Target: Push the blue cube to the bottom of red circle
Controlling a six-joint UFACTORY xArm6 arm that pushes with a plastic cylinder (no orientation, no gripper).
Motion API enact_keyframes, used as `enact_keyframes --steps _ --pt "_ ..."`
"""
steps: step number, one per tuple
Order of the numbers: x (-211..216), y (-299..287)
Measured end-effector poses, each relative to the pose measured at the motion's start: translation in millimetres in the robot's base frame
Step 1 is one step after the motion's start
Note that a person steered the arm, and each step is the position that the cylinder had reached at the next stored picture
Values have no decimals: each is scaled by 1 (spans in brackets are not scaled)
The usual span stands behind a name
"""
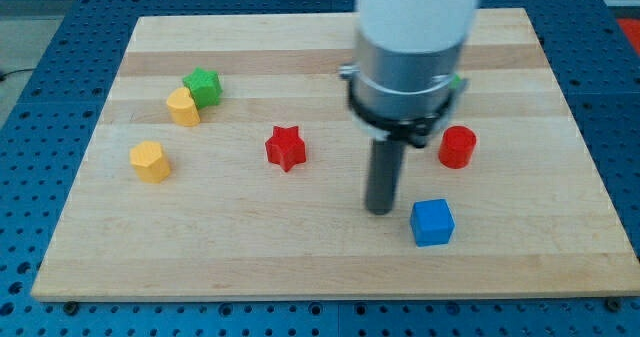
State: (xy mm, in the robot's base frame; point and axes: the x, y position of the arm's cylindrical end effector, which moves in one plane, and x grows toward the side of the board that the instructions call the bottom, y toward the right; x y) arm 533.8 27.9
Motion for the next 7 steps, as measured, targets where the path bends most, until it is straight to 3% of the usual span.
enact_keyframes --steps 1,2,4,5,6,7 --pt "35 -13" --pt "50 19" --pt "38 66" --pt "38 42" --pt "11 -17" --pt "-29 -40"
